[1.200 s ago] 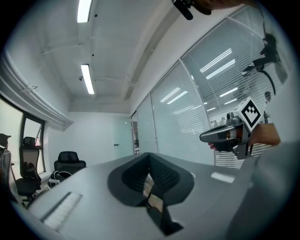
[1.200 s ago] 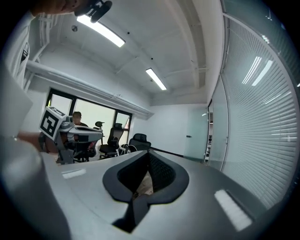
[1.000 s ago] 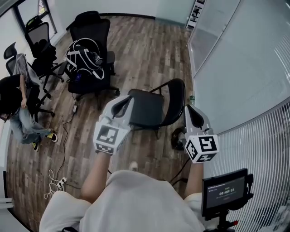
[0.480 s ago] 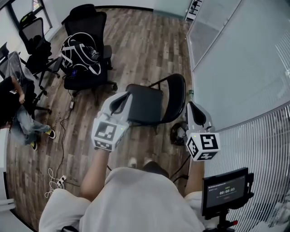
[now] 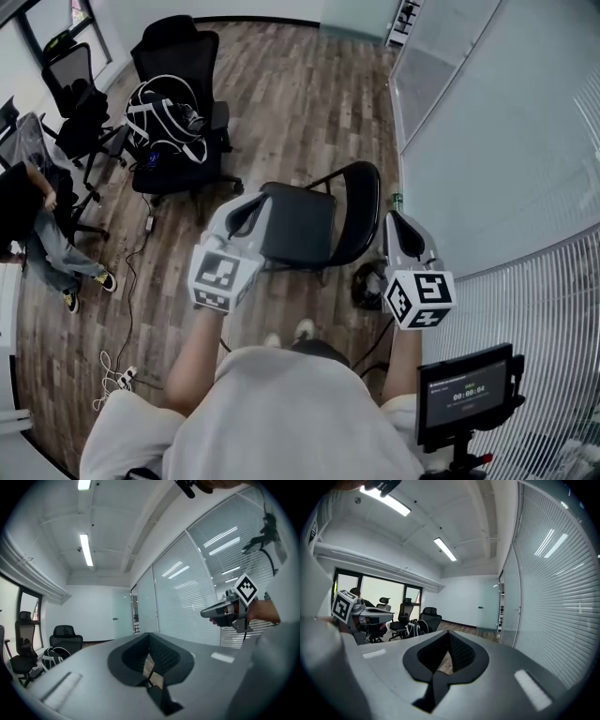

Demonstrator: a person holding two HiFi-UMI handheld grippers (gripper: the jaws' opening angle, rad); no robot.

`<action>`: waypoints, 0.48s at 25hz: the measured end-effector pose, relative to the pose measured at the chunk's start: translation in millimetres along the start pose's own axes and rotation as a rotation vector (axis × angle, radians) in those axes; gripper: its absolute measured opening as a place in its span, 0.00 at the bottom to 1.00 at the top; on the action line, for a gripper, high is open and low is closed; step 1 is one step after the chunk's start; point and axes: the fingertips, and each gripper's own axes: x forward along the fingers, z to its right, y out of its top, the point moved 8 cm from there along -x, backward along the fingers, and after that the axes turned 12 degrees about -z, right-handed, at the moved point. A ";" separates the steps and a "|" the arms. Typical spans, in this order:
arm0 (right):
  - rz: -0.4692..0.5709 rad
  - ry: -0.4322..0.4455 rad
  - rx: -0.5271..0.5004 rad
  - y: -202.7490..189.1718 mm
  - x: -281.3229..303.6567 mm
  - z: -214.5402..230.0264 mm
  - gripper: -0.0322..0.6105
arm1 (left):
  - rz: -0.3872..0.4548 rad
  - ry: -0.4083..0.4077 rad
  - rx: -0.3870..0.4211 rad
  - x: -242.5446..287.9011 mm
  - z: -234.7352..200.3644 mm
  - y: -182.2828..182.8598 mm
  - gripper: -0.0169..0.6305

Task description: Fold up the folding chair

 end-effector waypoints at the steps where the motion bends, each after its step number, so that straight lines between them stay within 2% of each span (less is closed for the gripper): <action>1: 0.004 0.006 0.023 1.3 3.8 9.6 0.05 | -0.006 0.004 0.001 7.0 1.1 2.3 0.02; 4: 0.000 0.040 0.113 -2.6 12.2 32.0 0.05 | -0.023 0.027 -0.003 18.4 4.7 1.2 0.02; 7: -0.019 0.079 0.151 -3.5 23.9 55.9 0.05 | -0.059 0.061 -0.006 35.0 7.4 0.4 0.02; 10: -0.026 0.215 0.220 0.5 37.8 78.6 0.05 | -0.121 0.097 -0.006 56.5 11.3 0.4 0.01; 12: -0.043 0.267 0.221 -0.5 44.3 88.1 0.05 | -0.166 0.110 -0.025 65.3 14.6 -4.2 0.01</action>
